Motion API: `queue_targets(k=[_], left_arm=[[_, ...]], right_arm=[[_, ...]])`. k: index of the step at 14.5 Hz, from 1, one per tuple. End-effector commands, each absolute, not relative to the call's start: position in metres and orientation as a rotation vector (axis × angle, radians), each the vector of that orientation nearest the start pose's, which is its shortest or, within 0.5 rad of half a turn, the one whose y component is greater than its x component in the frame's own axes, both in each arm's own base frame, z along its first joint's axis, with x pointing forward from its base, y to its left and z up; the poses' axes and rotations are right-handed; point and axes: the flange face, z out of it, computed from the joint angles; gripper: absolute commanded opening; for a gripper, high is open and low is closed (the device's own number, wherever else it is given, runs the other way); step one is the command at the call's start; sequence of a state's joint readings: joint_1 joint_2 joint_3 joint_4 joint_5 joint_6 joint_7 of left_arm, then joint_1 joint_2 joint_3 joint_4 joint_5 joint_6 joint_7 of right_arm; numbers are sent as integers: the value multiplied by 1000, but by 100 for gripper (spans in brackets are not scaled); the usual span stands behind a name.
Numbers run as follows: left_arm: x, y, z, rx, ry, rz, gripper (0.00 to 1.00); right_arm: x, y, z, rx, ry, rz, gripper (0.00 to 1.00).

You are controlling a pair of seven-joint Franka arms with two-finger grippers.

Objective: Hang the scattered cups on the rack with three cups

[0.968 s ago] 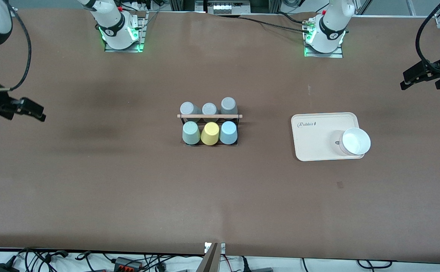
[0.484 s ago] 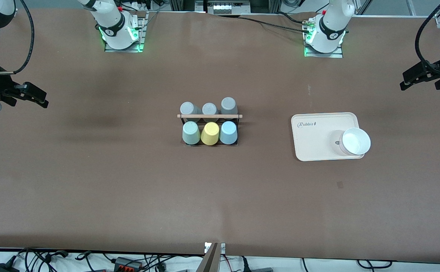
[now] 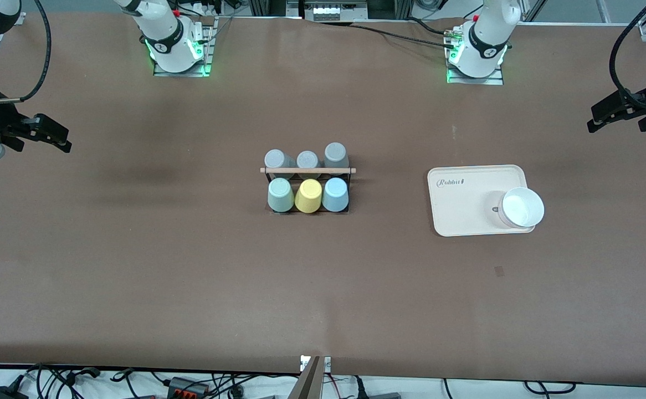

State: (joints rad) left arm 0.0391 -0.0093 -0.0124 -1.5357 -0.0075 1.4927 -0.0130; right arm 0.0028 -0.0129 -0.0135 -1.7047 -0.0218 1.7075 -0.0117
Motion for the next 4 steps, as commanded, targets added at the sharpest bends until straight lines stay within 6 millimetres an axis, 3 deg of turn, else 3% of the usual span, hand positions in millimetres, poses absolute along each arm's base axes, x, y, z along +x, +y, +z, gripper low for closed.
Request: queue_targets(k=[1, 4], left_arm=[[545, 16, 645, -3151, -38, 50, 100], [545, 16, 645, -3151, -40, 50, 100]], right_arm=[[552, -9, 585, -3167, -41, -16, 100], [553, -10, 585, -3166, -39, -23, 100]])
